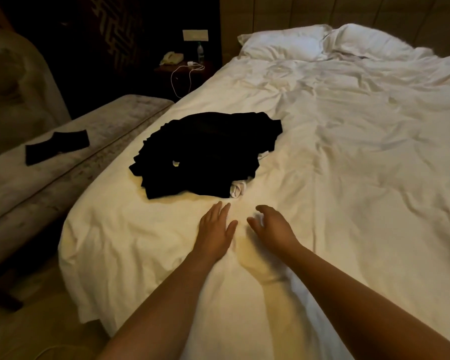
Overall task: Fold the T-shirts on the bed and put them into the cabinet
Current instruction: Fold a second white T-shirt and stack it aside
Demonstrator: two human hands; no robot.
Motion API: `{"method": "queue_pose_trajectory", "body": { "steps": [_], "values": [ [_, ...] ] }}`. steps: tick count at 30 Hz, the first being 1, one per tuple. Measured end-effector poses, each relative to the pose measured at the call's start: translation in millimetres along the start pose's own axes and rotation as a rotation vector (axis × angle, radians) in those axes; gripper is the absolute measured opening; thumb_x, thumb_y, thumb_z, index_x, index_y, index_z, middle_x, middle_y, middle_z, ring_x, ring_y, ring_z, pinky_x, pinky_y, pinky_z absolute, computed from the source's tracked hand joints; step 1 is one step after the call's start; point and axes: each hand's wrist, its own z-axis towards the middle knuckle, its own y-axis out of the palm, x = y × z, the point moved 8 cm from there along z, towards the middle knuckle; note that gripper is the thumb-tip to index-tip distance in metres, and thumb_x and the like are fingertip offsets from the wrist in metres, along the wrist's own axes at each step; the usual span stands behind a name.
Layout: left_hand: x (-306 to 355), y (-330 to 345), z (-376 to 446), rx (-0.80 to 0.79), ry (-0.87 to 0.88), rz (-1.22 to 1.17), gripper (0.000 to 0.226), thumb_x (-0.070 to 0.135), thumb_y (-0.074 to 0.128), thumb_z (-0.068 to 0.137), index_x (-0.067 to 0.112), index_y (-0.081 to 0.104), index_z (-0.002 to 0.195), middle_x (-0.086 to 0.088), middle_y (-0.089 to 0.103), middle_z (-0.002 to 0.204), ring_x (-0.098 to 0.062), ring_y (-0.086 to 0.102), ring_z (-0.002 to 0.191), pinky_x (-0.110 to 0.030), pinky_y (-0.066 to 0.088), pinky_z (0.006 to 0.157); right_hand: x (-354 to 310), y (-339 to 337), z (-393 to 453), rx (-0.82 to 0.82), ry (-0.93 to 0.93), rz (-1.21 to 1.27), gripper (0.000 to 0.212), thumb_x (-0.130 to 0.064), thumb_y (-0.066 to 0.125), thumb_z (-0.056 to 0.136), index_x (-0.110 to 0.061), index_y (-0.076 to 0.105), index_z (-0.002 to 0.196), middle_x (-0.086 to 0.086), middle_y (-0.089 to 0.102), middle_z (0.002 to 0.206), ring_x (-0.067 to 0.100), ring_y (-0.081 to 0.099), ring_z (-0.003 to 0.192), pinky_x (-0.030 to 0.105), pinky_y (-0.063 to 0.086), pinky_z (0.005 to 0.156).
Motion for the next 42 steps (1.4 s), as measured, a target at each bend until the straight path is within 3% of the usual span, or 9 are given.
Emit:
{"method": "queue_pose_trajectory", "body": {
  "steps": [4, 9, 14, 18, 23, 28, 33, 39, 42],
  "values": [
    [-1.5, 5.6, 30.9, 0.048, 0.041, 0.065, 0.080, 0.061, 0.007, 0.091, 0.020, 0.020, 0.158, -0.006, 0.026, 0.162, -0.023, 0.025, 0.148, -0.037, 0.021, 0.117, -8.5, 12.1, 35.2, 0.010, 0.041, 0.112, 0.045, -0.032, 0.048, 0.103, -0.007, 0.049, 0.141, 0.013, 0.058, 0.137, 0.028, 0.054, 0.124, 0.035, 0.042, 0.100],
    [-8.2, 5.4, 66.7, 0.154, 0.051, 0.144, 0.063, 0.054, 0.023, 0.097, 0.024, 0.040, 0.150, -0.004, 0.054, 0.129, -0.026, 0.049, 0.118, -0.038, 0.039, 0.095, -7.0, 23.5, 73.0, 0.067, 0.123, 0.261, 0.040, -0.028, 0.041, 0.106, -0.007, 0.049, 0.139, 0.014, 0.061, 0.130, 0.030, 0.058, 0.118, 0.032, 0.043, 0.092],
    [-25.0, 12.4, 88.2, 0.265, -0.077, -0.084, 0.039, 0.049, 0.058, 0.094, 0.023, 0.066, 0.121, -0.006, 0.061, 0.109, -0.027, 0.054, 0.101, -0.040, 0.047, 0.085, 9.8, 48.8, 102.7, 0.087, 0.198, 0.457, 0.025, -0.030, 0.047, 0.103, -0.013, 0.061, 0.115, 0.007, 0.070, 0.097, 0.025, 0.068, 0.086, 0.041, 0.056, 0.083],
    [-26.4, 9.8, 80.5, 0.427, -0.055, -0.099, 0.027, 0.035, 0.053, 0.097, 0.018, 0.072, 0.104, -0.006, 0.063, 0.097, -0.028, 0.057, 0.091, -0.040, 0.049, 0.075, 14.3, 54.5, 115.9, 0.124, 0.223, 0.542, 0.030, -0.036, 0.056, 0.097, -0.007, 0.062, 0.090, 0.010, 0.069, 0.074, 0.025, 0.067, 0.057, 0.049, 0.059, 0.073],
    [-24.9, 7.3, 75.8, 0.469, -0.026, -0.125, 0.027, 0.027, 0.050, 0.099, 0.013, 0.070, 0.108, -0.006, 0.064, 0.099, -0.027, 0.057, 0.090, -0.040, 0.050, 0.074, 27.3, 56.0, 118.3, 0.069, 0.292, 0.757, 0.030, -0.017, 0.055, 0.098, 0.011, 0.058, 0.091, 0.016, 0.061, 0.067, 0.026, 0.063, 0.050, 0.045, 0.061, 0.063],
    [-8.2, -3.3, 66.5, 0.520, 0.066, -0.086, 0.030, 0.024, 0.043, 0.100, 0.006, 0.066, 0.100, -0.011, 0.061, 0.095, -0.030, 0.057, 0.083, -0.041, 0.049, 0.068, 36.6, 43.8, 89.5, 0.025, 0.318, 0.958, 0.020, -0.009, 0.047, 0.099, 0.003, 0.057, 0.086, 0.019, 0.061, 0.071, 0.029, 0.061, 0.054, 0.033, 0.052, 0.052],
    [7.3, -7.6, 42.3, 0.492, 0.043, -0.311, 0.041, 0.032, 0.037, 0.104, 0.003, 0.064, 0.112, -0.010, 0.064, 0.114, -0.028, 0.063, 0.103, -0.042, 0.053, 0.086, 44.9, 20.5, 59.3, 0.041, 0.323, 0.961, 0.020, -0.005, 0.046, 0.096, 0.000, 0.053, 0.078, 0.023, 0.058, 0.070, 0.028, 0.057, 0.052, 0.033, 0.047, 0.049],
    [56.8, -16.4, 10.5, 0.414, -0.020, -0.527, 0.042, 0.034, 0.038, 0.105, 0.011, 0.058, 0.133, -0.002, 0.063, 0.131, -0.013, 0.056, 0.119, -0.010, 0.037, 0.096, 61.3, -19.6, 8.7, 0.131, 0.323, 0.988, 0.024, -0.006, 0.047, 0.095, -0.001, 0.054, 0.073, 0.019, 0.059, 0.064, 0.028, 0.053, 0.052, 0.036, 0.045, 0.052],
    [88.8, -20.1, -3.9, 0.390, 0.032, -0.547, 0.037, 0.030, 0.039, 0.107, 0.012, 0.060, 0.131, 0.000, 0.063, 0.126, -0.010, 0.055, 0.116, -0.007, 0.036, 0.095, 75.4, -38.7, -18.0, 0.192, 0.312, 0.953, 0.026, -0.006, 0.047, 0.094, 0.006, 0.050, 0.072, 0.020, 0.057, 0.059, 0.029, 0.053, 0.052, 0.039, 0.046, 0.054]
  ]
}}
